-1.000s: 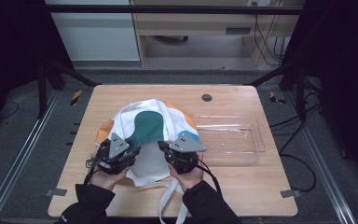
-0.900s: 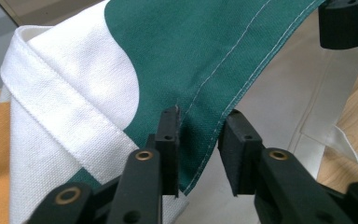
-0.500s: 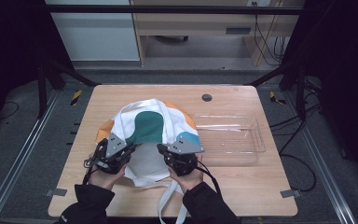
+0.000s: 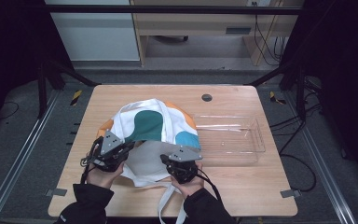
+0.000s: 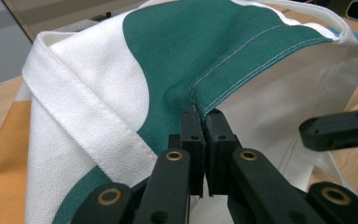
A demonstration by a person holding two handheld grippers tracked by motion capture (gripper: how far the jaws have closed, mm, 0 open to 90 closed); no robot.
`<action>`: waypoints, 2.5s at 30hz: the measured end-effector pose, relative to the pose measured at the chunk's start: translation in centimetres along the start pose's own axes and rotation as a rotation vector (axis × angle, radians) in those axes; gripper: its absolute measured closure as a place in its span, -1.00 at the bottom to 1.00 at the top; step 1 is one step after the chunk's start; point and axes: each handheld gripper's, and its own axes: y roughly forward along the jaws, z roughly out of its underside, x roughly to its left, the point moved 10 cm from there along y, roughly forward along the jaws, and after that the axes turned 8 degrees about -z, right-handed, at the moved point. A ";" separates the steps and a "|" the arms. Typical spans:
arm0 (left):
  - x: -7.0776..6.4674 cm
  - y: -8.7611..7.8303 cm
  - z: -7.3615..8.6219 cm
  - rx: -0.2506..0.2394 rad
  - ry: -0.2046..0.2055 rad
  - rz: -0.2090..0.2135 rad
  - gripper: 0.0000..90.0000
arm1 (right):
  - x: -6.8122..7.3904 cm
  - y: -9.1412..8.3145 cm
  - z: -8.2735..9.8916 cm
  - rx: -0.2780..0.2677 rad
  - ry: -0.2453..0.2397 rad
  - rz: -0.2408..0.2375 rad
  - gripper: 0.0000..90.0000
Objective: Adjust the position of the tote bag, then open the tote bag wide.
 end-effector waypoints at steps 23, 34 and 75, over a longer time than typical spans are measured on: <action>0.3 -0.5 -1.1 -0.040 -0.032 0.000 0.95 | -1.2 2.2 5.5 0.135 0.037 0.036 1.00; 0.3 -0.6 -1.6 -0.054 -0.040 0.003 0.95 | -1.5 2.7 6.2 0.156 0.047 0.047 1.00; 2.2 -0.7 -6.6 -0.126 -0.077 -0.005 0.96 | -2.1 2.9 6.8 0.203 0.038 0.059 1.00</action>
